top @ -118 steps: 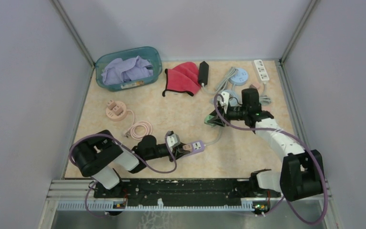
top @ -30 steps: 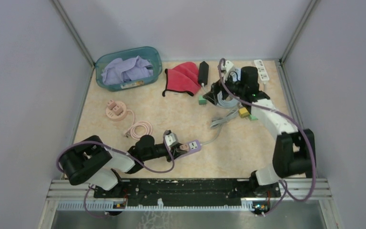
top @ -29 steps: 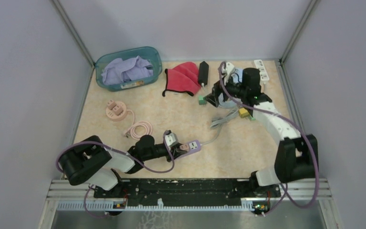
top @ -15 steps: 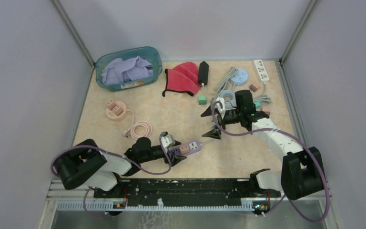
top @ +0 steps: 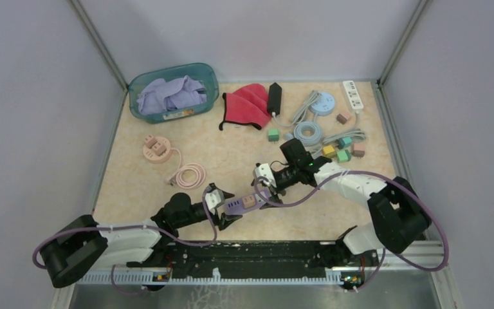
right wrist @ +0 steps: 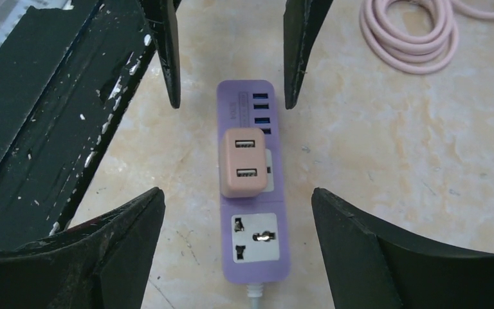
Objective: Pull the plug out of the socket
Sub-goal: Remove the plug from the socket.
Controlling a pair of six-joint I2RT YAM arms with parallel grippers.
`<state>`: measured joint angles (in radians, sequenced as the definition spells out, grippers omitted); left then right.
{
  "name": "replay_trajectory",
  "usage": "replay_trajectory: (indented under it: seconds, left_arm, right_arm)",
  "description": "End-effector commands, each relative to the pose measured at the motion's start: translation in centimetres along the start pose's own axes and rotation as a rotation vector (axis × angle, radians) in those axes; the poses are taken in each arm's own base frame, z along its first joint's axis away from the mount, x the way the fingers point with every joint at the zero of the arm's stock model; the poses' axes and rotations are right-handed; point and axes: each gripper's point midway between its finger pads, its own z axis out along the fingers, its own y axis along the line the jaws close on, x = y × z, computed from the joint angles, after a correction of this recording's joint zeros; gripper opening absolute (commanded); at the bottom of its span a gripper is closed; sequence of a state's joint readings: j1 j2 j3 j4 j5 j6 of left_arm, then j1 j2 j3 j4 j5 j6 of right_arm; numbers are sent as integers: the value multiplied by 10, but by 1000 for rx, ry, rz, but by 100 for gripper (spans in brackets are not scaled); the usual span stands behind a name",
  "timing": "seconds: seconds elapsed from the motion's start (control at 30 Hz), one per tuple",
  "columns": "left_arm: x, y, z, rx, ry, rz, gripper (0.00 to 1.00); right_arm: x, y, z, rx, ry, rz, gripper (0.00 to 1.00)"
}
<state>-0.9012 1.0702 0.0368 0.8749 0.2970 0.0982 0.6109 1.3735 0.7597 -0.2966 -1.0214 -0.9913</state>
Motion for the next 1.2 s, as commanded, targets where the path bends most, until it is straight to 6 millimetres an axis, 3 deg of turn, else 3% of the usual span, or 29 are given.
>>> replay_trajectory:
  seconds: [0.0, 0.2, 0.43, 0.57, 0.67, 0.77, 0.9, 1.17]
  left_arm:
    - [4, 3, -10, -36, -21, 2, 80]
    - [12, -4, -7, 7, 24, -5, 80]
    - [17, -2, -6, 2, 44, -7, 78]
    - [26, -1, -1, 6, 86, -18, 76]
    - [31, -2, 4, 19, 112, -24, 75]
    - [34, -1, 9, 25, 128, -21, 75]
    - [31, 2, 14, 17, 112, -10, 76]
    - [38, 7, 27, 23, 134, 31, 76]
  right_arm:
    - [2, -8, 20, -11, 52, -37, 81]
    - [9, -3, 44, -57, 136, -21, 70]
    - [9, -1, 56, -67, 143, -4, 57]
    - [12, -4, 55, -57, 167, -18, 44]
    - [15, -7, 53, -40, 191, -41, 25]
    - [18, -10, 49, -24, 219, -58, 14]
    - [21, -10, 45, -17, 247, -88, 6]
    - [27, -6, 35, -55, 267, -116, 1]
